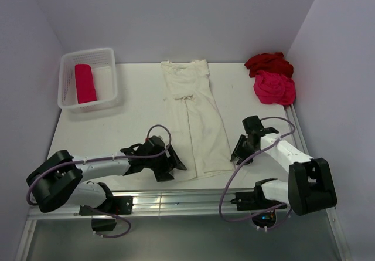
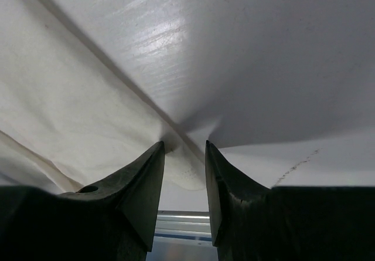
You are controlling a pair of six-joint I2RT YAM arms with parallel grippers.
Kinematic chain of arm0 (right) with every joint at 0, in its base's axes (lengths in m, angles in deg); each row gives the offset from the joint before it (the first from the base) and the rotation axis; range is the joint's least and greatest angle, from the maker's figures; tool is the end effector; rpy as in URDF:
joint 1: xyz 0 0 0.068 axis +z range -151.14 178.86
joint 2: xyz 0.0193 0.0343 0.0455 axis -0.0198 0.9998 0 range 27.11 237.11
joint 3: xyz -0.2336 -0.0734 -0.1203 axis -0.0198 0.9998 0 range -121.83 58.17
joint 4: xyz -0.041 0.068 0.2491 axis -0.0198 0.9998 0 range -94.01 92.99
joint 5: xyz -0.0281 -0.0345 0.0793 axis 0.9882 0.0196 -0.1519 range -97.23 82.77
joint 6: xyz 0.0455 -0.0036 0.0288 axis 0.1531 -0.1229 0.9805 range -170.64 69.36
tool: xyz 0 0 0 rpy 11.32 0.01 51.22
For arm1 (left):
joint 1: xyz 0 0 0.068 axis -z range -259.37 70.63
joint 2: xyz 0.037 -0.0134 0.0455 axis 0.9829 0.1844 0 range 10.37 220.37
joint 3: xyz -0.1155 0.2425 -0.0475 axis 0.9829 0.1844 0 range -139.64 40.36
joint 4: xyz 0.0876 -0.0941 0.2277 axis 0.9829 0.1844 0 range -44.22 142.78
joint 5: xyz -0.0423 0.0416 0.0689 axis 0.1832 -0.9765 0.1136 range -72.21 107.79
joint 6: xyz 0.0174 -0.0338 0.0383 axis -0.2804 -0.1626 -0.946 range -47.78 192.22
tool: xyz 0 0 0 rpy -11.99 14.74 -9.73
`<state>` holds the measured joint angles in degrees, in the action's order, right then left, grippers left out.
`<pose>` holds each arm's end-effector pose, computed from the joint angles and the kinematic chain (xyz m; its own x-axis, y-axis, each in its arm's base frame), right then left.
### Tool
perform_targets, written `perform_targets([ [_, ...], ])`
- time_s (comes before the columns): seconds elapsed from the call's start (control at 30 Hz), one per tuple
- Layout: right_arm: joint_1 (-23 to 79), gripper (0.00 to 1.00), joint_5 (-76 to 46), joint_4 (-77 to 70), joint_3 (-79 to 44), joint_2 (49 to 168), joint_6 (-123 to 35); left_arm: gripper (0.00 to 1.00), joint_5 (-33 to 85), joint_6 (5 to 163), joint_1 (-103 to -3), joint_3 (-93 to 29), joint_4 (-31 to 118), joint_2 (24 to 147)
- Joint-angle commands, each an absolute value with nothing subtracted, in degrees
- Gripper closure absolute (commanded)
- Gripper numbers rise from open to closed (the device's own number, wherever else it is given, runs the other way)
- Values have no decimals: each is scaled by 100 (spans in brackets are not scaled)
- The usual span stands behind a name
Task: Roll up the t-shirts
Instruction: Fold the tshirt, then roll the tshirt
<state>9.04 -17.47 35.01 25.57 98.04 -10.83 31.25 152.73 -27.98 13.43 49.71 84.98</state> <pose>0.1829 0.0393 0.1517 -0.8736 0.4833 -0.0571 0.4519 0.8491 0.2734 0.1350 -0.1824 0.1421 -0.9192 -0.3861 0.0774 -0.3421 0.6856 -0.6426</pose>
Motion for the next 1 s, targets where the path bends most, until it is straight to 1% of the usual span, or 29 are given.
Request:
perform_targets([
  [0.0,1003,59,-1558,3642,2661,9391,-898,19,3080,15440,-2612,1295,4640,8683],
  [0.1,1038,59,-1541,3633,2793,9074,-854,21,3019,15571,-2436,1312,4440,8806],
  [0.2,1055,61,-1575,3659,2925,9039,-819,25,3045,15712,-2313,1364,4166,8982],
  [0.4,1213,59,-1699,3580,3119,8872,-740,29,3019,15791,-2189,1399,4183,9079],
  [0.5,1284,59,-1725,3501,3180,8959,-731,33,2983,15914,-2181,1575,4183,8956],
  [0.53,1293,59,-1716,3466,3206,8986,-731,35,2975,15941,-2181,1619,4183,8878],
  [0.57,1293,60,-1742,3440,3215,9012,-740,37,2957,15984,-2181,1654,4183,8842],
  [0.6,1293,66,-1760,3413,3224,9030,-740,40,2948,16002,-2181,1724,4183,8816],
  [0.63,1301,73,-1743,3422,3216,9065,-740,47,2957,16011,-2181,1742,4209,8763],
  [0.67,1301,86,-1725,3448,3189,9048,-731,51,2957,16029,-2181,1751,4227,8745],
  [0.7,1310,90,-1690,3474,3163,9048,-722,58,2931,16020,-2181,1760,4270,8728],
  [0.73,1302,93,-1673,3510,3111,9030,-722,67,2931,16011,-2181,1751,4288,8710],
  [0.77,1310,98,-1672,3579,3075,9013,-714,71,2922,15968,-2181,1734,4315,8693],
  [0.8,1310,100,-1716,3606,3057,8995,-714,78,2904,15958,-2181,1699,4341,8684],
  [0.83,1310,100,-1734,3650,3014,8977,-696,93,2896,15941,-2181,1664,4446,8692],
  [0.87,1310,100,-1734,3729,2996,8969,-679,97,2895,15862,-2181,1611,4525,8692],
  [0.97,1380,100,-1725,3904,2969,9003,-643,100,2922,15713,-2181,1409,4771,8806],
])
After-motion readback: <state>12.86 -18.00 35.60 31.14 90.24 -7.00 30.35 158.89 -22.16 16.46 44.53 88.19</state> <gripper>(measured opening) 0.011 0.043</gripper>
